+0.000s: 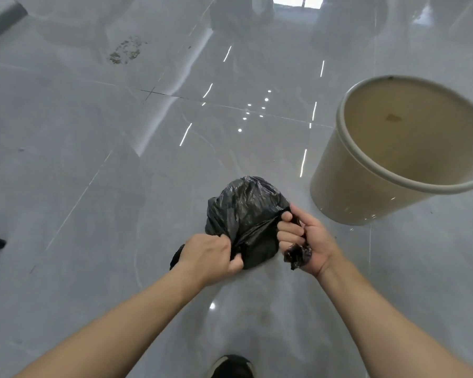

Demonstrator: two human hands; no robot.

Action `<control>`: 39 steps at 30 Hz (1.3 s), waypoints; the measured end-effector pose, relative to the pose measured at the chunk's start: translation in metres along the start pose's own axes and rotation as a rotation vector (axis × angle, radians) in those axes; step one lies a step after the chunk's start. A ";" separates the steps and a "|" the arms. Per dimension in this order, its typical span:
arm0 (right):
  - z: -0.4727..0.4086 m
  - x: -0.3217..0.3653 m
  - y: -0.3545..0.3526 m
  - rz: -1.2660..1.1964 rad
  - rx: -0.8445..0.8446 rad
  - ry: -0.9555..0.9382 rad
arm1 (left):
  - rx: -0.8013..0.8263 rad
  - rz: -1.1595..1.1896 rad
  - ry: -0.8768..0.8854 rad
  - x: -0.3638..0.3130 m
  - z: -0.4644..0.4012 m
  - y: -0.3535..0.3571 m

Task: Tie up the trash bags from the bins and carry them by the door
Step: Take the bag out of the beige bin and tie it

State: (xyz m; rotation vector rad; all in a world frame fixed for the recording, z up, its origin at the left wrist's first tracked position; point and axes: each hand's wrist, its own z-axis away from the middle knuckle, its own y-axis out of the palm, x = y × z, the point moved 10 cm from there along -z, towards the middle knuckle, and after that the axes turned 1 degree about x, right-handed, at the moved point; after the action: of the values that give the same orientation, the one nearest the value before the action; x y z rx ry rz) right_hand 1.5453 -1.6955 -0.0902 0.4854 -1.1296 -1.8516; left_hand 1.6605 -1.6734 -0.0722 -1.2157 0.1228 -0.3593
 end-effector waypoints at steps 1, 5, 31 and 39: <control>-0.003 0.001 0.005 -0.049 0.040 -0.035 | -0.032 -0.036 0.051 -0.007 0.001 0.000; -0.016 0.002 0.028 -0.179 0.168 -0.134 | 0.078 -0.154 0.171 -0.027 0.006 0.011; -0.071 -0.059 0.052 0.862 -0.082 -0.031 | 0.043 0.031 -0.129 0.049 0.094 -0.053; -0.069 -0.056 0.031 1.464 -0.223 0.073 | -0.102 -0.043 -0.076 0.069 0.098 -0.057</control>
State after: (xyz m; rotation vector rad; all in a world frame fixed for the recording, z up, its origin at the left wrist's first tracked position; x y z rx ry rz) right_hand 1.6376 -1.6895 -0.1054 -0.3770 -0.7890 -0.6183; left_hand 1.7414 -1.6257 0.0216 -1.3326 0.0494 -0.3475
